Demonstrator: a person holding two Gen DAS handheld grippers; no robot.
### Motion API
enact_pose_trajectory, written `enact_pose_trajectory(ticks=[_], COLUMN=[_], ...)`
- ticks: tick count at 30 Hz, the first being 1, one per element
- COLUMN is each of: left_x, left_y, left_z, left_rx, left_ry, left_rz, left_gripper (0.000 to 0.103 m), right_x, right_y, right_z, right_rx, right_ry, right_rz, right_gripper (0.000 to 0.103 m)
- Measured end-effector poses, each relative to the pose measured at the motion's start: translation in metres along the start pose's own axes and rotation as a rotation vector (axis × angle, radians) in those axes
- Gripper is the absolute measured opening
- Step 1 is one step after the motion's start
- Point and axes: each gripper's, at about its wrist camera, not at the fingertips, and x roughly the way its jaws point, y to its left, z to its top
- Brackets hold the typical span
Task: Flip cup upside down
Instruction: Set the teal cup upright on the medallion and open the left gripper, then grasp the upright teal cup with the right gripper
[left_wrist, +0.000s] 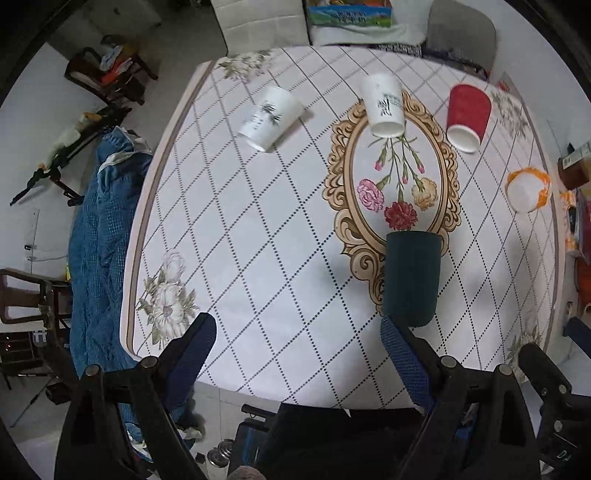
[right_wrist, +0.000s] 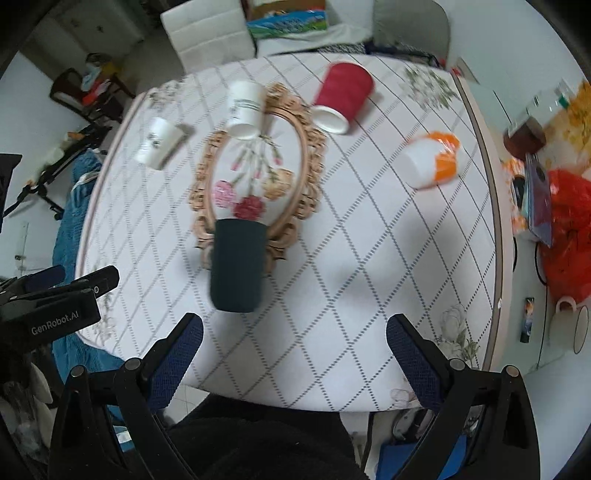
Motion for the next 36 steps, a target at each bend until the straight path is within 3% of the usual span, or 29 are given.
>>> enact_pose_trajectory(ticks=[8,13,16,20,24,28,36], left_x=[-0.002,0.021,0.041,0.07,0.097,0.117,0.151], left_y=[0.024,0.037,0.043,0.045,0.042,0.038,0.036], left_z=[-0.016,-0.019,-0.021,-0.023,-0.023,-0.021,-0.014], left_rx=[-0.024,-0.03,-0.03,-0.04,-0.039,-0.034,-0.027], left_ry=[-0.021,-0.038,-0.022,0.018,0.063,0.092,0.127], left_rz=[0.01,0.059,0.057,0.037,0.009,0.001,0.01], left_gripper=[0.091,0.091,0.091,0.091,0.091,0.091,0.091], right_x=[-0.006,-0.002,0.0,0.017,0.046,0.085,0.143], right_y=[0.033,0.05,0.069,0.096,0.115,0.124,0.109], right_z=[-0.003,0.002,0.007,0.006,-0.001,-0.034,-0.086], right_rx=[-0.03,-0.167,-0.398,-0.789,-1.137,-1.611,-2.356], right_ry=[0.002,-0.006,-0.028,-0.069,-0.044,-0.041,0.009], right_rz=[0.013,-0.056,-0.155,-0.362,-0.487,-0.655,-0.762], right_gripper=[0.101,0.101,0.101,0.101,0.101,0.101,0.101])
